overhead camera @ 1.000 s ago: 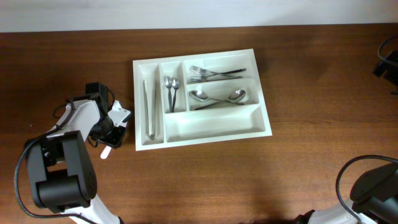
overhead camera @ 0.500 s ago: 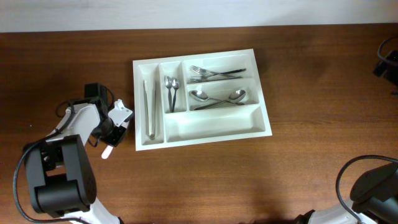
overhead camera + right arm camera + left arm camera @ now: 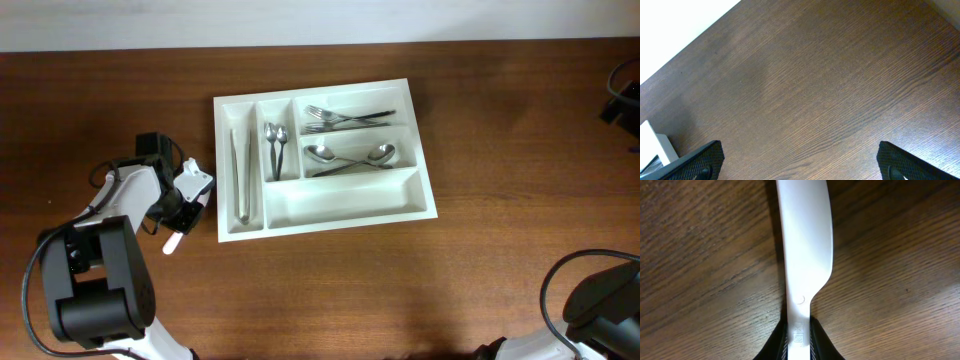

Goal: Pack container
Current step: 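Move the left gripper down onto the white plastic knife and close, then carry the knife with the left gripper into the bottom compartment and release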

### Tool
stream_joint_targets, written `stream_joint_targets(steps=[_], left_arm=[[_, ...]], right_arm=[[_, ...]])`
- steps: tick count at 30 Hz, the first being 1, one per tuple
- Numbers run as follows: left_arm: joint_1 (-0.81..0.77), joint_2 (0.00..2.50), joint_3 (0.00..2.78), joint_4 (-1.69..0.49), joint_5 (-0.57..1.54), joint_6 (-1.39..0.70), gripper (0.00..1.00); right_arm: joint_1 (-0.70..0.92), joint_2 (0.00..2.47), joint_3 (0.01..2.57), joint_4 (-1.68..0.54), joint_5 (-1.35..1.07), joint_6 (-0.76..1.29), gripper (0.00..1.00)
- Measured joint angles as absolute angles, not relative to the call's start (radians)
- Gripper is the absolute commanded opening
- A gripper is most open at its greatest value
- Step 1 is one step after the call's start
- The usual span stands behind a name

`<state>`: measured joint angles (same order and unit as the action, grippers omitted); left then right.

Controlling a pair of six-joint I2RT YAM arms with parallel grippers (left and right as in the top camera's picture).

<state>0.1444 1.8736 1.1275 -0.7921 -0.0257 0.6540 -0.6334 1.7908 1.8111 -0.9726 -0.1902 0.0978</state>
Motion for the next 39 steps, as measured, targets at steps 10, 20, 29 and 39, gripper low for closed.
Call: stream_joint_targets(steps=[10,20,29,39], left_arm=[[0.144,1.840,1.238,-0.825,-0.090,0.647,0.02],[0.043,1.715,1.441,-0.981,-0.126,0.608,0.02],[-0.233,1.638,1.589,-0.953,-0.095,0.610,0.02],[-0.440,1.721,1.589,-0.954,0.072,0.651,0.02]], right_arm=[[-0.633,1.791,1.811,-0.973,-0.190,0.097,0.99],[-0.633,1.791,1.811,-0.973,-0.191,0.098,0.99],[-0.633,1.791,1.811,-0.973,-0.191,0.098,0.99],[-0.633,1.791,1.811,-0.989,-0.190,0.098,0.99]])
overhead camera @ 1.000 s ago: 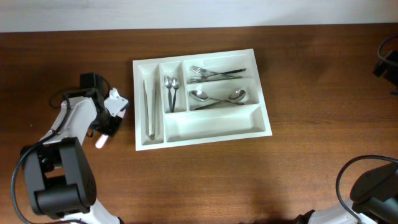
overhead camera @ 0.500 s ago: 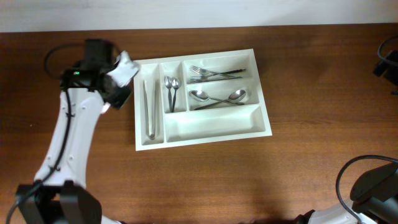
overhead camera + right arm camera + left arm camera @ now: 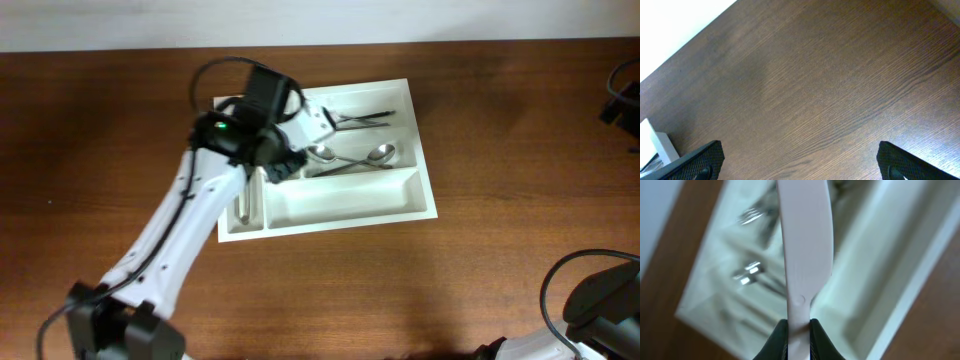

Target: Pack container

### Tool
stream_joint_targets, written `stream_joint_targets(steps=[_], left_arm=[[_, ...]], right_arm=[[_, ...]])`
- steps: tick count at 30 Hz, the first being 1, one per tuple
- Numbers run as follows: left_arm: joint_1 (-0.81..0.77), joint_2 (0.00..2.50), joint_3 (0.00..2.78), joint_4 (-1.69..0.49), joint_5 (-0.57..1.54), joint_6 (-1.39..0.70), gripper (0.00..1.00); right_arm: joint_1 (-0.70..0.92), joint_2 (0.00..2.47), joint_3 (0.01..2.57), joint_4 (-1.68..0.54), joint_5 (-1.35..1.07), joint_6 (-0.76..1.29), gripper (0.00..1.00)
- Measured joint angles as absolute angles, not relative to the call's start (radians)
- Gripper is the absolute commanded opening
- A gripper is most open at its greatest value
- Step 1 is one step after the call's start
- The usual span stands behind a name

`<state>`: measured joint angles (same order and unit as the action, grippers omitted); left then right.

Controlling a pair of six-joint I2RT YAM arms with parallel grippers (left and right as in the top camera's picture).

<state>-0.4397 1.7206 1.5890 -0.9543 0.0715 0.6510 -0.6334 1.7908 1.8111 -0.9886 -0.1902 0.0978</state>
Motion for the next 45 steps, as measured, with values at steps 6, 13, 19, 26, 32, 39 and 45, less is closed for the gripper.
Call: stream_joint_targets(steps=[6,13,19,26,32,39,45], left_arm=[[-0.498,1.874,1.588,-0.958,0.109,0.715,0.02],[-0.555,1.998,1.582,-0.958,0.116,0.832,0.16],[-0.576,2.012,1.595,-0.964,0.027,0.825,0.99],[-0.551,1.976,1.777,-1.061,-0.047,0.711,0.99],[-0.473,1.833,1.903,-1.132,-0.064,0.618,0.99],[-0.261,1.628,1.923,-1.178,-0.104,0.455,0.99],[-0.012,1.449,1.923,-1.238,-0.126,0.377,0.99]], right_arm=[[-0.633,1.791,1.811,-0.996,-0.191,0.098,0.99],[-0.633,1.791,1.811,-0.997,-0.191,0.098,0.99],[-0.633,1.791,1.811,-1.007,-0.192,0.097,0.99],[-0.633,1.791,1.811,-1.049,-0.247,0.097,0.99],[-0.621,1.790,1.811,-1.090,-0.318,0.048,0.99],[-0.419,1.720,1.859,-1.118,-0.300,-0.051,0.99],[-0.121,1.538,2.016,-1.166,-0.192,-0.105,0.99]])
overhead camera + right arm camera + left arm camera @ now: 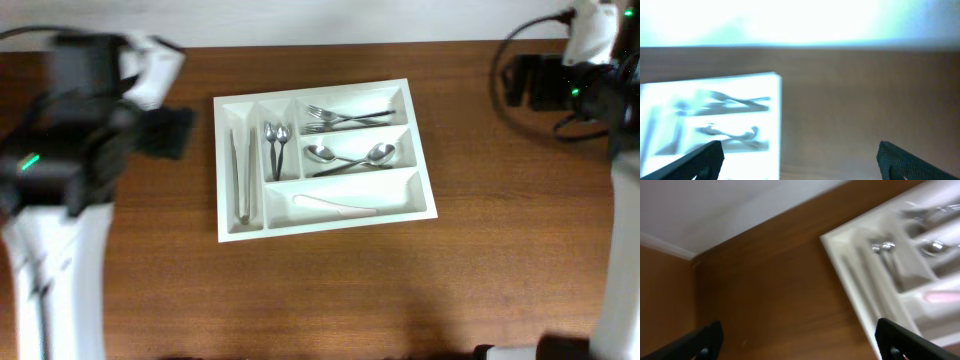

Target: Pack container

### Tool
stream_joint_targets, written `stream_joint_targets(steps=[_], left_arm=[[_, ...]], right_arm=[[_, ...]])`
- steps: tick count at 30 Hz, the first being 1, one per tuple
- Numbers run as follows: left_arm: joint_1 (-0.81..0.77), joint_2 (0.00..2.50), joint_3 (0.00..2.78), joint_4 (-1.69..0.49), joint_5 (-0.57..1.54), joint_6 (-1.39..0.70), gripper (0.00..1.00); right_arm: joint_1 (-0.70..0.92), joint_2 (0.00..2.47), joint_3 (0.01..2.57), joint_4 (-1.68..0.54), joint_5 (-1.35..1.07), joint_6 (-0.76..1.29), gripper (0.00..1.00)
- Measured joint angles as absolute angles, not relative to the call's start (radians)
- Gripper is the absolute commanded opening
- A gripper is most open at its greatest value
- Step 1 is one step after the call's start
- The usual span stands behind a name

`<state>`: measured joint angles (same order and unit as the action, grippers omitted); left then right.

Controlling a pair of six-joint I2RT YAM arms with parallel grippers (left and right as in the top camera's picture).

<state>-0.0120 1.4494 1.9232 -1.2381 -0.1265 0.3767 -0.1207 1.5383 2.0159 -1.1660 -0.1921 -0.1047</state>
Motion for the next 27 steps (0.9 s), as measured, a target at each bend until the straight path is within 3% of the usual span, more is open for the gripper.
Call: stream_joint_targets(steps=[4,8,15,27], left_arm=[[0.150,1.340,1.926,-1.272,-0.133,0.286,0.99],[0.207,1.278,1.926,-1.299,-0.136,0.226,0.99],[0.216,1.213,1.885,-1.321,-0.136,0.184,0.99],[0.216,1.266,1.815,-1.322,-0.136,0.175,0.99]], right_arm=[[0.002,1.354,2.088,-1.243,-0.162,-0.148,0.99],[0.017,1.224,2.099,-1.328,-0.128,-0.166,0.99],[0.017,1.074,2.099,-1.445,-0.064,-0.181,0.99],[0.017,1.079,2.097,-1.483,-0.044,-0.184,0.99]])
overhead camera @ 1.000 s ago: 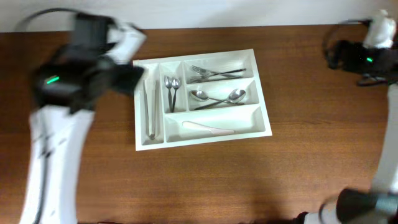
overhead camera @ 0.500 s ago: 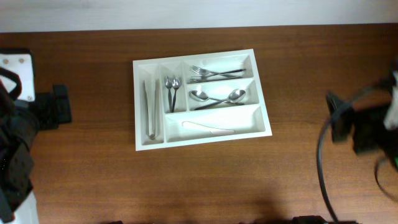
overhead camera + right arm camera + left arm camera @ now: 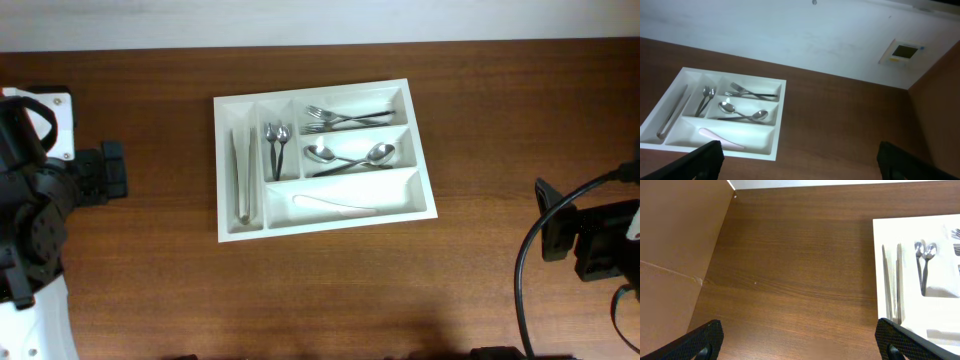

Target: Pack container

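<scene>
The white cutlery tray (image 3: 220,170) lies mid-table. A white plastic knife (image 3: 335,206) rests in its long front compartment, also seen in the right wrist view (image 3: 720,139). Metal tongs (image 3: 241,175) fill the left slot, with teaspoons (image 3: 276,145), forks (image 3: 345,117) and spoons (image 3: 350,157) in the other compartments. My left gripper (image 3: 800,342) is open and empty over bare table, well left of the tray. My right gripper (image 3: 800,162) is open and empty, high over the table to the right of the tray.
A brown side panel (image 3: 675,255) bounds the table on the left. A white wall (image 3: 790,30) with a small wall plate (image 3: 902,51) runs along the back. Another brown panel (image 3: 940,100) stands at the right.
The left arm was at the table's back left and is now at the left edge. The right arm was at the back right and is now at the front right. The knife lies unchanged.
My left gripper was shut on the white knife on the table left of the tray. Then it held the knife over the tray. Later the knife lay in the front compartment with the gripper open and away. Both arms now sit apart from the tray.
</scene>
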### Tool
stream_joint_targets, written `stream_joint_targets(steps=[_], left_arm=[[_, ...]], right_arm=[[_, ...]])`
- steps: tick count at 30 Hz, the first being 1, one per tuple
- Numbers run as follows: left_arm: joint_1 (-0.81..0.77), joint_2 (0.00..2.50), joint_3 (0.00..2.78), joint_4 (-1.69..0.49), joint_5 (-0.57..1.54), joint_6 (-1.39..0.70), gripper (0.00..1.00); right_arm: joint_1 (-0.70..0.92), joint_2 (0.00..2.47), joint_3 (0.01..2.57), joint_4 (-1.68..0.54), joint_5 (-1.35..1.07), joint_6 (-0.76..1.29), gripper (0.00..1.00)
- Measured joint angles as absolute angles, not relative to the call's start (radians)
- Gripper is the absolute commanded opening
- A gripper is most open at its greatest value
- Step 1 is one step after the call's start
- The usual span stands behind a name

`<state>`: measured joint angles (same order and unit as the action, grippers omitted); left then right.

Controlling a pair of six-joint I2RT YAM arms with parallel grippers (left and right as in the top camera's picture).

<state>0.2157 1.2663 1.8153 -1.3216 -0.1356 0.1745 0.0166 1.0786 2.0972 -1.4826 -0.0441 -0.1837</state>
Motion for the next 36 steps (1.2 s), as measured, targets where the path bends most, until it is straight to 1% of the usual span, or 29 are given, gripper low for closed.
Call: stream_joint_targets(steps=[31,34,36], left_arm=[[0.216,1.266,1.815,-1.322,-0.136,0.174,0.99],[0.216,1.266,1.815,-1.322,-0.136,0.174,0.99],[0.216,1.266,1.815,-1.322,-0.136,0.174,0.99]], right_arm=[[0.017,1.079,2.097,-1.506,-0.046,-0.184,0.99],[0.017,1.070,2.078,-1.448,-0.055,-0.183,0.99],[0.017,1.036,2.019,-1.344,-0.072,-0.183,0.99]])
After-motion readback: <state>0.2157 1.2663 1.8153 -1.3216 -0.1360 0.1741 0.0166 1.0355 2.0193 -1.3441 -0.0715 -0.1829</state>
